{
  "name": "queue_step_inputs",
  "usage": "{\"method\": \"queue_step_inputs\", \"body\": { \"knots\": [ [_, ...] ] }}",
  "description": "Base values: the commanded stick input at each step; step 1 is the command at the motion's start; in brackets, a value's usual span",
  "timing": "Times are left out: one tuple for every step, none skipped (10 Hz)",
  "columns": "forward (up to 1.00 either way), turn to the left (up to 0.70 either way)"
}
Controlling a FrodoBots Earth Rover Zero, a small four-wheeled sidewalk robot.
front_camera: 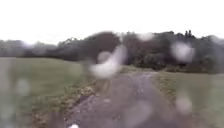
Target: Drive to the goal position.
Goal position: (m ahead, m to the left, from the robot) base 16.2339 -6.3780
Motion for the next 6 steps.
{"method": "queue_step_inputs", "body": {
  "knots": [
    [0.85, -0.07],
    [0.85, 0.00],
    [0.85, 0.00],
    [0.85, -0.03],
    [0.85, -0.17],
    [0.85, -0.31]
  ]
}}
